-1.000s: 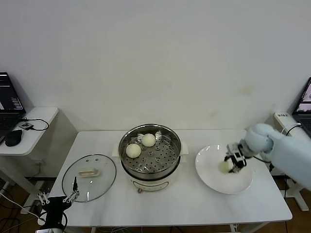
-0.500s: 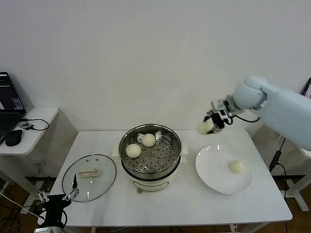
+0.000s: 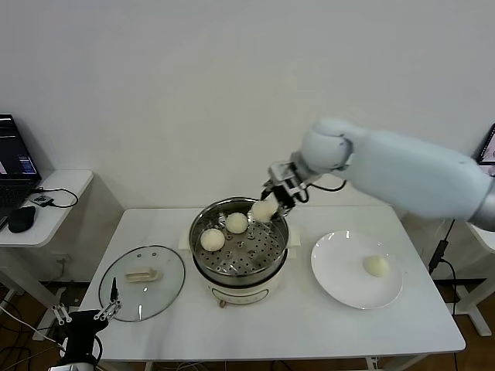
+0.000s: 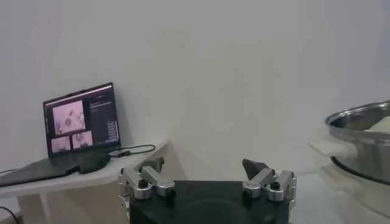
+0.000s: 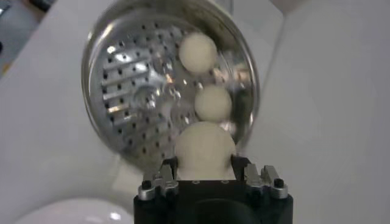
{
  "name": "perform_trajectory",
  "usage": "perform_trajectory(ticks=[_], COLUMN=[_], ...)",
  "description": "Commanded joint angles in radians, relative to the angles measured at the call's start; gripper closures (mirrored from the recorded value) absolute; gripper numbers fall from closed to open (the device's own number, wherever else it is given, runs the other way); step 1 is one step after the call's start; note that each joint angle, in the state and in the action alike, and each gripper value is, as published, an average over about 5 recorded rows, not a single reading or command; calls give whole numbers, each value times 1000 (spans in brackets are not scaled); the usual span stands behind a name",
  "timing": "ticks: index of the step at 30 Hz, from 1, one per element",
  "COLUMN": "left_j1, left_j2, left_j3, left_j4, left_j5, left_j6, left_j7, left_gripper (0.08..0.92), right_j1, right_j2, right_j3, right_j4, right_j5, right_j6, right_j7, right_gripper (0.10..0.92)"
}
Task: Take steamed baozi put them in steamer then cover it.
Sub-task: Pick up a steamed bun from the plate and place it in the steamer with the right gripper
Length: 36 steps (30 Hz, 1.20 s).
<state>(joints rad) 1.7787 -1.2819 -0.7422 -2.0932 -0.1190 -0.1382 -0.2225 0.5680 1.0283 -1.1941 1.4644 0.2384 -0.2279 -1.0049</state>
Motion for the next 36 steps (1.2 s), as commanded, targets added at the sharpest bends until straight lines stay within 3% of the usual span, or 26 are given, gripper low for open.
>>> perform_trajectory(ticks=[1, 13, 21, 24, 31, 36], left_j1=[7, 3, -3, -4, -7, -18], left_j2=[2, -6, -8, -7, -2, 8], left_j3=[-4, -3, -1, -2, -5, -11], left_j4=[-10, -5, -4, -4, -6, 0], left_j5=[5, 7, 8, 7, 3, -4], left_j6=[-1, -2, -1, -1, 0, 3], left_j7=[0, -2, -2, -2, -2, 0], left_gripper=[177, 177, 177, 177, 177, 177], right_j1=[-32, -83, -95, -91, -10, 56], right_j2=[134, 137, 127, 123, 41, -119], right_j3=[-104, -133, -130, -121, -68, -11], right_j4=[-1, -8, -10, -7, 22, 80], right_j5=[-67, -233, -251, -248, -168, -53], right_j6=[188, 360, 381, 381, 335, 118], right_j7=[35, 67, 85, 97, 54, 0], right_gripper=[457, 457, 452, 412, 235, 204])
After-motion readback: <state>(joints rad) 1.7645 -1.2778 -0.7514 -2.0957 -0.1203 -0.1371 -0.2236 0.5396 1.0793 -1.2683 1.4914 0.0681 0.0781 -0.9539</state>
